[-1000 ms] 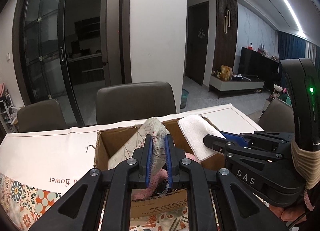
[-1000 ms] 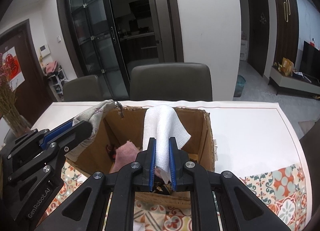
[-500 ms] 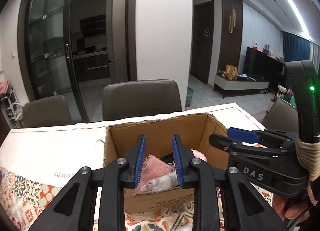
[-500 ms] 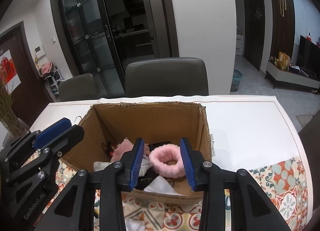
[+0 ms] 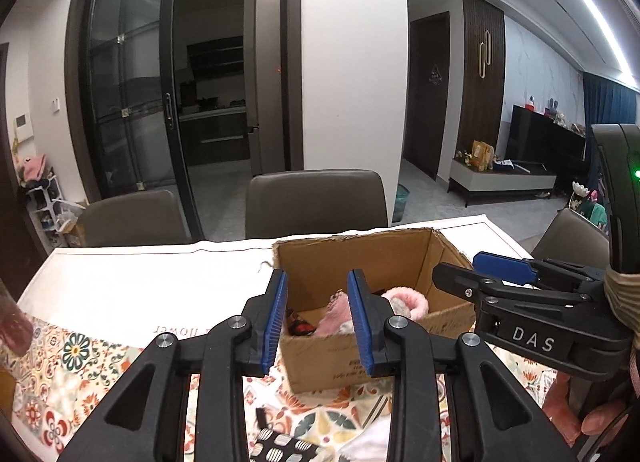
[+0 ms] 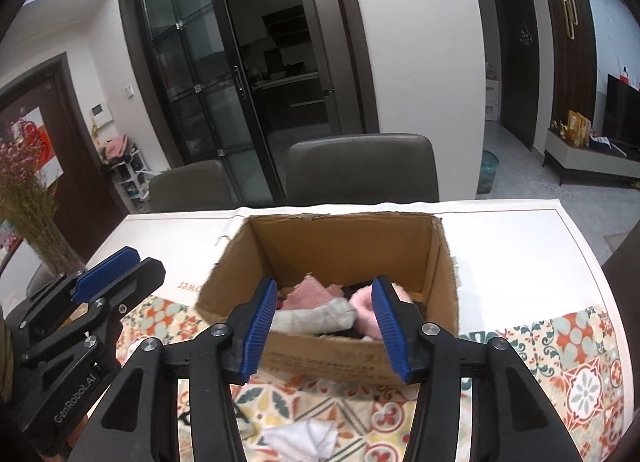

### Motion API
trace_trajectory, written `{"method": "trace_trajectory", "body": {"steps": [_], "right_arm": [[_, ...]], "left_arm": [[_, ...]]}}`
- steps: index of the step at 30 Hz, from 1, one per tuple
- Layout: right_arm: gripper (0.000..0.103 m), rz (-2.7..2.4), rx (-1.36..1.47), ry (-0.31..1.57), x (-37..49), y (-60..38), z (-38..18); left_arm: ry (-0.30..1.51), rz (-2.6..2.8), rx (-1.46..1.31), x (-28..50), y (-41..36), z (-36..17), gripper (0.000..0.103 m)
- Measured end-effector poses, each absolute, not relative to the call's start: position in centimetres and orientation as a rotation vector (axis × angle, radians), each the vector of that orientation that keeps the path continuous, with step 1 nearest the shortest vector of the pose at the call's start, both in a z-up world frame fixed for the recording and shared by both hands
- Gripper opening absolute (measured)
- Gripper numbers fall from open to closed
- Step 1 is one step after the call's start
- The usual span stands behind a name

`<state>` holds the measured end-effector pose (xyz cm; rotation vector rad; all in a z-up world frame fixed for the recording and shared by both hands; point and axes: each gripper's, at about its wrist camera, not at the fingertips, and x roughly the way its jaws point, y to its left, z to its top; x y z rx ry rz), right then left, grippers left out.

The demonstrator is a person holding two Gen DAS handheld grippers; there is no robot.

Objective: Organize soft objects
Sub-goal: 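Withdraw both tools toward the white wipe and patterned pouch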

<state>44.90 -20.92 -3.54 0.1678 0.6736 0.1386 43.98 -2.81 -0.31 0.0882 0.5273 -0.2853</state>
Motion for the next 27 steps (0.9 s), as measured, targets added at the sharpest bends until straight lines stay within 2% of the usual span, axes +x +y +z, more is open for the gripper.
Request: {"method": "trace_trajectory", "body": {"steps": [11, 27], "right_arm": [[0.051, 0.191, 0.167, 0.676, 41.6, -18.5, -3.8], [0.051, 0.192, 0.117, 0.731, 37.9, -15.7, -6.3]], "left_arm": [[0.5, -0.227, 0.121, 39.5, 0.0, -0.5, 0.036], [0.61, -0.188, 0.061, 35.4, 3.1, -5.0, 0.036]]}}
